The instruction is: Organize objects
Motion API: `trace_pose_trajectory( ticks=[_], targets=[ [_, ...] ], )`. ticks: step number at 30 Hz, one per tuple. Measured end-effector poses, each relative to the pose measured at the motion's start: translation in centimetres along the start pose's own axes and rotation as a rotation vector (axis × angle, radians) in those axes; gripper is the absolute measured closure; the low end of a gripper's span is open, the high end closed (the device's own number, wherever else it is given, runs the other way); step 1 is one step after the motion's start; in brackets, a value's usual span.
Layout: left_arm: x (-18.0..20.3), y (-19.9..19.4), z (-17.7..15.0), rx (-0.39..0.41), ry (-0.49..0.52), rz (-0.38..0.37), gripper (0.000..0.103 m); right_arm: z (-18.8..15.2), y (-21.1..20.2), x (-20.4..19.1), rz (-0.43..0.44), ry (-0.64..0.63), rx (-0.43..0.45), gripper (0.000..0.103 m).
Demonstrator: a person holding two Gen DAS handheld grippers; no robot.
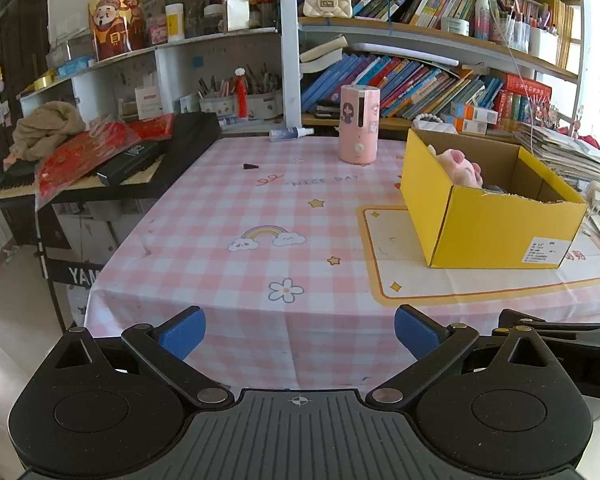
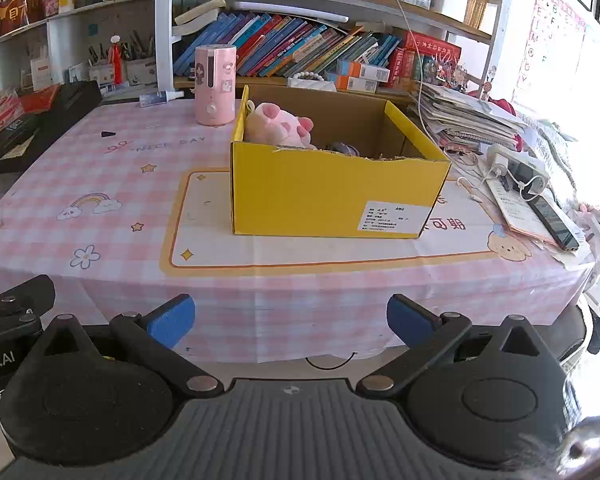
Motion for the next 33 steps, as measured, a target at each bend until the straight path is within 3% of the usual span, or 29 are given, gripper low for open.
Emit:
trace_pose_trajectory(
  ticks=[33],
  targets=[
    [-1.8, 1.0, 1.7, 0.036, 0.006, 0.030, 0.001, 1.9, 0.3, -1.8, -0.005, -0.005, 0.044, 0.000]
  ],
)
Point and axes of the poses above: each gripper's, at about its wrist camera, not at the fingertips, and y roughly the way its jaws point, x to its right, z to its top, the point moved 5 cm from there along y, roughly the way its jaws point, and after that the axes turned 2 degrees about -z, right-handed, at the moved point
